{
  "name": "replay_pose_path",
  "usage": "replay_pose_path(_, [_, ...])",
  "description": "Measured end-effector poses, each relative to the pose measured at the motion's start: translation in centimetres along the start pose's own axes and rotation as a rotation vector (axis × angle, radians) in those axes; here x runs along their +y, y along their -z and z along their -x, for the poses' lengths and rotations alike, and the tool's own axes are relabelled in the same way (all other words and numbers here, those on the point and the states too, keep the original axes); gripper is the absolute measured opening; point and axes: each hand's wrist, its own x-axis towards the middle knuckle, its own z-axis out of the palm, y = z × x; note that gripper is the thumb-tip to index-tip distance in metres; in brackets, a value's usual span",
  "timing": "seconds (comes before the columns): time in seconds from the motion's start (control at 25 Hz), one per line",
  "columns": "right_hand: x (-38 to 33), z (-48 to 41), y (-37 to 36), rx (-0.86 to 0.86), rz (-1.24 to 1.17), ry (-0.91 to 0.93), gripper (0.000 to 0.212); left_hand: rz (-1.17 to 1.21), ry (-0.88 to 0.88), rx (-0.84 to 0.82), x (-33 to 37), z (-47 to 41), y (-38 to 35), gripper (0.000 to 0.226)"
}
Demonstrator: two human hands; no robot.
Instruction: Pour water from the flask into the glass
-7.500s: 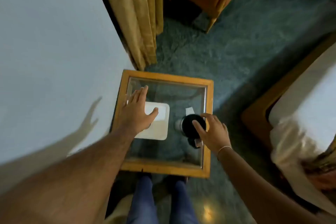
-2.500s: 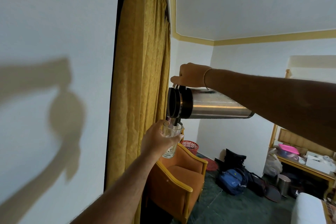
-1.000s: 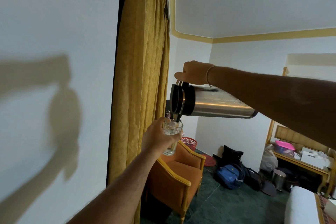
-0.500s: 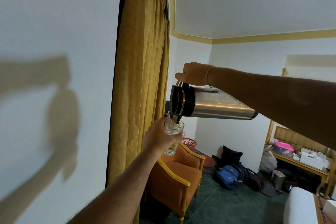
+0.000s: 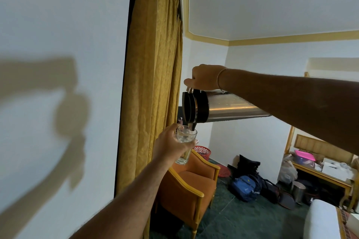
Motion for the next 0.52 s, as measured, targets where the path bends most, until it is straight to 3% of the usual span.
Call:
replay_pose_path(0.2, [-1.13,-0.31,0.63,0.015,0.075,0.024,0.051,-0.005,0.006,0.001,0.05,0.01,-0.07,0.085])
replay_pose_path(0.52, [-1.02,-0.59,0.03,0.005,-0.002,0.016,0.05,-0.04,0.016,0.012,-0.38,0.05,0.0,0.089])
